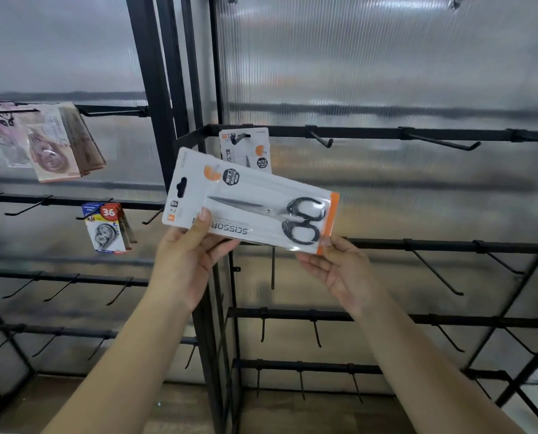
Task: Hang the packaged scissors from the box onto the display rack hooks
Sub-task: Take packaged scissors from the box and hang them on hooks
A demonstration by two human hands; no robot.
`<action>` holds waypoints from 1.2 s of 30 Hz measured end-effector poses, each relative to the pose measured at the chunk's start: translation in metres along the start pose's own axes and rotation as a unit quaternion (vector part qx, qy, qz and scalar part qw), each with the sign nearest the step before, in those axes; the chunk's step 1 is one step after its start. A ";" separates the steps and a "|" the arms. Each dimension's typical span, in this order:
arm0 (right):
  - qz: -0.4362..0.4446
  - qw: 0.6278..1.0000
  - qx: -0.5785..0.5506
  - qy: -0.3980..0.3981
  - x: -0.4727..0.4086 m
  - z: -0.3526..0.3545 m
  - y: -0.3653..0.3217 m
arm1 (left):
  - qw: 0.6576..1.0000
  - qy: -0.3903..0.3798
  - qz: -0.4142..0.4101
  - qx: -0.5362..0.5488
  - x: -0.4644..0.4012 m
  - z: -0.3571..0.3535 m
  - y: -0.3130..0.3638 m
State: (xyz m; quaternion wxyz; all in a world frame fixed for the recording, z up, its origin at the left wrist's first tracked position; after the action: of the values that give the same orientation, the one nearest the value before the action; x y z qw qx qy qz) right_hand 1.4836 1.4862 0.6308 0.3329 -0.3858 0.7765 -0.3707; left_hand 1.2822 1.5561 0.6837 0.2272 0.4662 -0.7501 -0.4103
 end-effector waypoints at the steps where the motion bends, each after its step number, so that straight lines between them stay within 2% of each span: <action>1: -0.021 1.000 0.011 -0.016 0.003 0.001 0.006 | 1.000 0.004 -0.006 -0.009 0.000 -0.002 0.001; 4: -0.054 0.992 0.094 -0.064 0.008 0.008 0.017 | 0.996 0.035 -0.035 -0.074 -0.001 -0.007 0.009; 6: -0.045 0.992 0.098 -0.064 0.005 0.011 0.014 | 0.990 0.048 -0.055 -0.124 -0.003 -0.012 0.016; 9: -0.017 0.993 0.084 -0.084 0.001 0.011 0.000 | 0.980 0.025 -0.061 -0.190 -0.007 -0.027 0.026; 12: -0.045 0.968 0.089 -0.230 0.011 -0.008 -0.005 | 0.971 -0.006 -0.046 -0.235 -0.010 -0.042 0.026; 14: -0.072 0.954 0.109 -0.269 0.017 -0.016 -0.003 | 0.968 -0.011 -0.034 -0.248 -0.012 -0.049 0.022; 17: 0.003 0.966 0.186 -0.177 0.009 -0.012 -0.011 | 0.981 0.015 -0.001 -0.195 -0.018 -0.048 0.012; 20: 0.070 0.982 0.147 -0.093 0.005 -0.007 -0.020 | 0.991 0.005 0.051 -0.127 -0.018 -0.049 -0.011; 25: 0.149 0.979 0.133 -0.037 0.002 -0.003 -0.038 | 0.985 -0.001 0.090 -0.147 -0.012 -0.046 -0.043; 30: 0.184 0.973 0.141 0.008 0.004 -0.002 -0.044 | 0.973 0.002 0.041 -0.228 -0.004 -0.044 -0.045; 36: 0.225 0.959 0.169 0.021 0.006 -0.009 -0.050 | 0.958 0.077 -0.054 -0.271 0.007 -0.041 -0.041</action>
State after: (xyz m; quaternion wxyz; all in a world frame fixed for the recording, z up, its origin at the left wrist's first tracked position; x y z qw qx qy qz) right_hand 1.4911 1.4625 0.6757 0.4519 -0.1316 0.7762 -0.4195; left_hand 1.3295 1.5244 0.6722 0.3796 0.4575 -0.5649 -0.5723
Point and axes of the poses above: each hand's wrist, its own x-axis away from the middle knuckle, its own z-axis out of the back of the hand, y = z × x, the point moved 8 cm from there along -x, towards the middle knuckle, and after that the axes turned 15 degrees about z, right-handed, at the moved point
